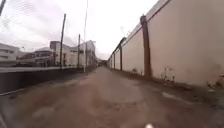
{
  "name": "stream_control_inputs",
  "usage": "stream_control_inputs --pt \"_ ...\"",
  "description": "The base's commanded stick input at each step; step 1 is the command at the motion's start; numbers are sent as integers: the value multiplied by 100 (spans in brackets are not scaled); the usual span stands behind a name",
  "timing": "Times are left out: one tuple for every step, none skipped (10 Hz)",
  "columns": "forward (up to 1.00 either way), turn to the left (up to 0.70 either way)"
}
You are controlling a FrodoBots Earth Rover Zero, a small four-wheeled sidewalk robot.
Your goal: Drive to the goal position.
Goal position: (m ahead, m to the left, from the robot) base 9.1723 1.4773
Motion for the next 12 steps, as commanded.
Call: stream_control_inputs --pt "70 0" --pt "70 0" --pt "70 0" --pt "70 0" --pt "70 0" --pt "70 0" --pt "70 0" --pt "70 8" --pt "70 31" --pt "70 35" --pt "70 0" --pt "70 0"
